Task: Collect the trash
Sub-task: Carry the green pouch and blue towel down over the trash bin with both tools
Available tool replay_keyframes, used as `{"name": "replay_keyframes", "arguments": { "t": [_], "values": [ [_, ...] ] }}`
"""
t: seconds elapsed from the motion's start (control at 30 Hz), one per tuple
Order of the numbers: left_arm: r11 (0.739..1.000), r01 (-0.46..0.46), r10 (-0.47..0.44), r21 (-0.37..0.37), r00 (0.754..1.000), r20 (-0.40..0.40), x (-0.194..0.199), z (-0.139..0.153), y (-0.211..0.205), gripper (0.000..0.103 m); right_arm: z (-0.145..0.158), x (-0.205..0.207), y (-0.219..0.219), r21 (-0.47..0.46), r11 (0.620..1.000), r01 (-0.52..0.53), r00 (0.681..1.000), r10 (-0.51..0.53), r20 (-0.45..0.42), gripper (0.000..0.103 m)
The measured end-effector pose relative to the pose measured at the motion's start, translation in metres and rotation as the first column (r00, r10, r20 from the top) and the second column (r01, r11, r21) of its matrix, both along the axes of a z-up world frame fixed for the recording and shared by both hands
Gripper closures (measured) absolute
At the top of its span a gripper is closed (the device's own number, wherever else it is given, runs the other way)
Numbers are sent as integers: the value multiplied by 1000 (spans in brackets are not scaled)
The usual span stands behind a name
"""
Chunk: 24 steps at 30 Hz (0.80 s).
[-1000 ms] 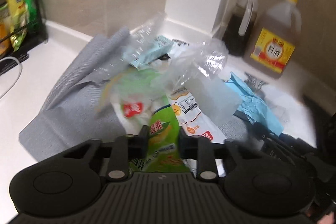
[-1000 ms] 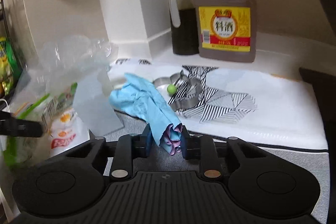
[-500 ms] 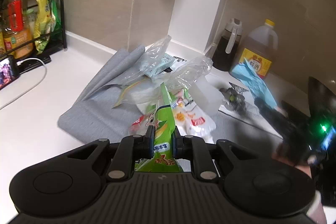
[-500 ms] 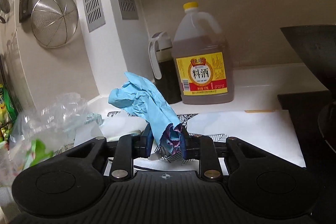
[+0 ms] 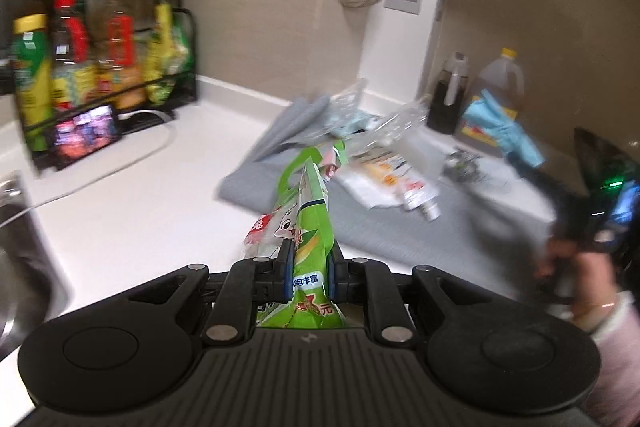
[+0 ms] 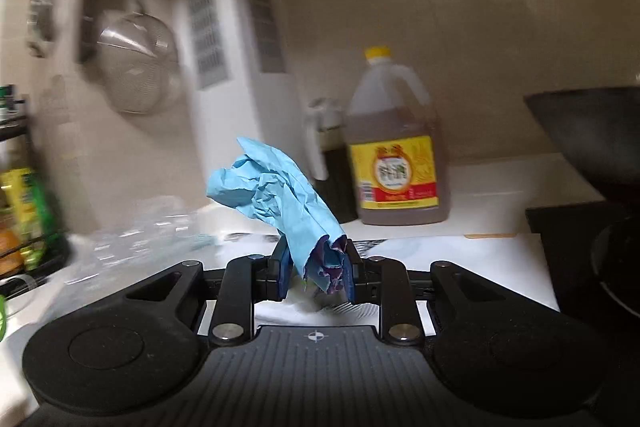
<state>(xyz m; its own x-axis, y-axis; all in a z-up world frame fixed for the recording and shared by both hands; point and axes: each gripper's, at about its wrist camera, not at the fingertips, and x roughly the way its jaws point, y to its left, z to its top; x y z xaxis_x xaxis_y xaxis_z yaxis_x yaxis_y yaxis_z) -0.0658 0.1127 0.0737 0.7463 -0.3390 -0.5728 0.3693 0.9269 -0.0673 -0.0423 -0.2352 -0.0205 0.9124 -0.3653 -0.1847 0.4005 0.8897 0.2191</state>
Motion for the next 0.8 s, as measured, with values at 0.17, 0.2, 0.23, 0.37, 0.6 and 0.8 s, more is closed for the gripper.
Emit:
{"name": "replay_keyframes", "arguments": {
  "t": [0.17, 0.2, 0.23, 0.37, 0.6, 0.8],
  "values": [
    [998, -38, 39, 44, 999, -17, -38, -26, 35, 86, 15, -68, 45, 5, 983, -183, 983, 183, -25, 76],
    [998, -43, 44, 48, 999, -25, -45, -33, 40, 86, 17, -81, 53, 12, 976, -217, 975, 217, -39, 76],
    [997, -52, 53, 54, 998, -31, -51, -40, 45, 86, 17, -92, 62, 20, 969, -245, 968, 246, -57, 76],
    [993, -74, 81, 87, 994, -76, -72, -70, 60, 86, 8, -132, 103, 36, 947, -321, 938, 323, -130, 76],
    [991, -65, 81, 121, 987, -139, -103, -111, 66, 86, -29, -159, 164, 104, 907, -407, 856, 419, -304, 76],
    [994, -50, 66, 94, 981, -180, -115, -124, 69, 86, -50, -160, 195, 86, 889, -449, 786, 439, -435, 76]
  ]
}}
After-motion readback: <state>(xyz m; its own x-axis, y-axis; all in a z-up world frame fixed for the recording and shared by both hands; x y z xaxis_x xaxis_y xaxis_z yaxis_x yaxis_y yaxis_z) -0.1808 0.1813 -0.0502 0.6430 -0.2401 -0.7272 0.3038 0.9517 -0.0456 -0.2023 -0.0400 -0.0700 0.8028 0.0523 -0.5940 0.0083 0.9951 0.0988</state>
